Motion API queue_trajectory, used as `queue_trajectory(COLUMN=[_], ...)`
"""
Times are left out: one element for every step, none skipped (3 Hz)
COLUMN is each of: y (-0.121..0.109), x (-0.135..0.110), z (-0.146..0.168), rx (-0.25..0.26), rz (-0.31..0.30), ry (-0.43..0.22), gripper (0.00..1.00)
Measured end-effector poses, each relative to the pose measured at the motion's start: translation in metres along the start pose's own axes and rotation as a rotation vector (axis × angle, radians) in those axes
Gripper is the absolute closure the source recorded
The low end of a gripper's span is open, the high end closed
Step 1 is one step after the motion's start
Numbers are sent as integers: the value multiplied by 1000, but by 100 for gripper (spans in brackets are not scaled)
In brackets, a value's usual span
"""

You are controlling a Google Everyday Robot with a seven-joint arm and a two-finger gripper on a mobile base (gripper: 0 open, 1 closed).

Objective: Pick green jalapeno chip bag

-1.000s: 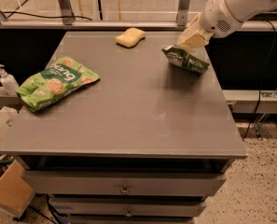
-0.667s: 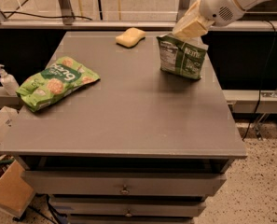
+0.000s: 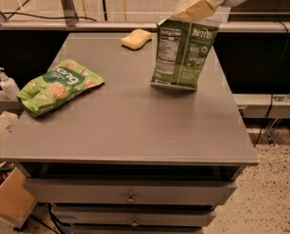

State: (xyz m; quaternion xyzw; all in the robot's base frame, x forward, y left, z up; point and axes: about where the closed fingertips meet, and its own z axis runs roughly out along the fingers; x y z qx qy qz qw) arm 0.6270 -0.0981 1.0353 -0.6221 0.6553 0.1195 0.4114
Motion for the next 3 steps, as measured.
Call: queue_trajectory(y=[-5,-13,-13], x=[-18,-44,-44], z=[-8,-19,-19], rx=[11,26,26], rz=[-25,-58,-58], ry=[-25,-68,-68], gripper=[100,100,100])
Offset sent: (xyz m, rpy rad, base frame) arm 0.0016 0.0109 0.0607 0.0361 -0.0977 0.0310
